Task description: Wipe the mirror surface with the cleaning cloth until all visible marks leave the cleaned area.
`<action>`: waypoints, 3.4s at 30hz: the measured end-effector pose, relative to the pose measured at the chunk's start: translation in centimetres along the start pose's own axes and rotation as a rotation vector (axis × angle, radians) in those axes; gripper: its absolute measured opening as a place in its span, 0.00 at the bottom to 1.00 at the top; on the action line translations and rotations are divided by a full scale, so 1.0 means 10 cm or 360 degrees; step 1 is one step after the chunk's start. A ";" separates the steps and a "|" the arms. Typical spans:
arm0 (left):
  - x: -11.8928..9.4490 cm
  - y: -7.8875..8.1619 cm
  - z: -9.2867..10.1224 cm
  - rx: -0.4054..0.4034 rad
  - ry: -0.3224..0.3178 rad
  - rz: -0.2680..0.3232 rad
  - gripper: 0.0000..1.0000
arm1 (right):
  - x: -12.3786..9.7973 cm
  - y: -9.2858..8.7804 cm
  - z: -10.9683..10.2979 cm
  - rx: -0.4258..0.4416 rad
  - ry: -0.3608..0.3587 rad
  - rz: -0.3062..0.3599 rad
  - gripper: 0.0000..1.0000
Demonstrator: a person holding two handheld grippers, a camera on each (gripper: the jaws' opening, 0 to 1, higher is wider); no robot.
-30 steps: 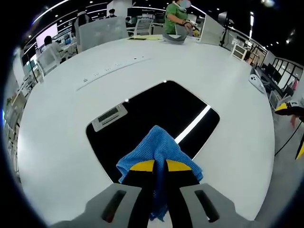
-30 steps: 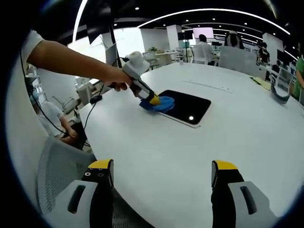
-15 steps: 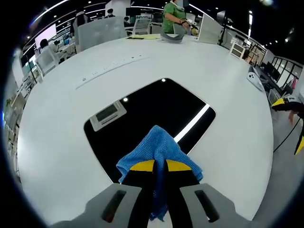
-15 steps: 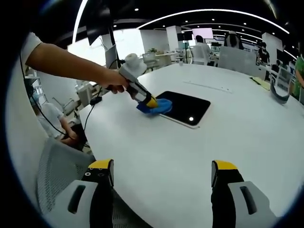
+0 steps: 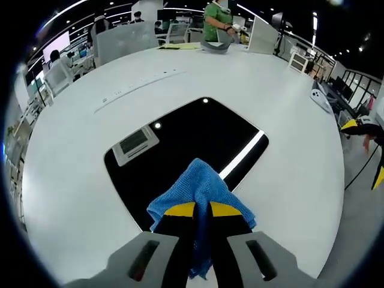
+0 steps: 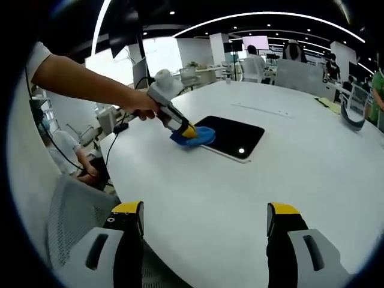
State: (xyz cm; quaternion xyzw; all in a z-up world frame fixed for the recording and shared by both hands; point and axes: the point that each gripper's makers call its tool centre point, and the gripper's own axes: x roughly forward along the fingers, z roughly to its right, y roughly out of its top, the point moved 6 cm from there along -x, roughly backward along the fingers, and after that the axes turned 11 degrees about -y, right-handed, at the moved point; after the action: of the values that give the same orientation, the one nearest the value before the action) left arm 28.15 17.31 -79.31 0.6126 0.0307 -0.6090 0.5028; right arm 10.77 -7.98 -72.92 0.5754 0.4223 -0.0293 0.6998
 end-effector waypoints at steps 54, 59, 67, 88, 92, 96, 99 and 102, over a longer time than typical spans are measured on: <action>0.19 0.21 0.19 0.0021 -0.0069 -0.0073 0.05 | -0.12 -0.13 0.09 0.0040 -0.0032 -0.0035 0.83; 0.19 0.22 0.17 0.0018 -0.0079 -0.0074 0.05 | -0.10 -0.12 0.10 0.0038 -0.0033 -0.0037 0.83; 0.20 0.24 0.14 0.0020 -0.0082 -0.0075 0.05 | -0.09 -0.12 0.10 0.0037 -0.0035 -0.0045 0.83; 0.20 0.29 0.14 0.0021 -0.0065 -0.0082 0.05 | -0.13 -0.14 0.10 0.0049 -0.0049 -0.0053 0.83; 0.20 0.29 0.14 0.0019 -0.0062 -0.0083 0.05 | -0.13 -0.14 0.10 0.0044 -0.0050 -0.0055 0.83; 0.20 0.30 0.13 0.0013 -0.0058 -0.0080 0.05 | -0.14 -0.15 0.10 0.0044 -0.0052 -0.0055 0.83; 0.20 0.31 0.12 0.0010 -0.0055 -0.0080 0.05 | -0.14 -0.17 0.10 0.0050 -0.0055 -0.0064 0.83; 0.21 0.31 0.12 0.0005 -0.0049 -0.0078 0.05 | -0.14 -0.18 0.10 0.0048 -0.0056 -0.0068 0.83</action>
State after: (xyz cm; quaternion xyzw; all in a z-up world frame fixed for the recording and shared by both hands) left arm 29.88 13.83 -78.82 0.6031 0.0369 -0.6305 0.4873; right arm 9.42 -10.02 -73.44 0.5761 0.4217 -0.0606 0.6975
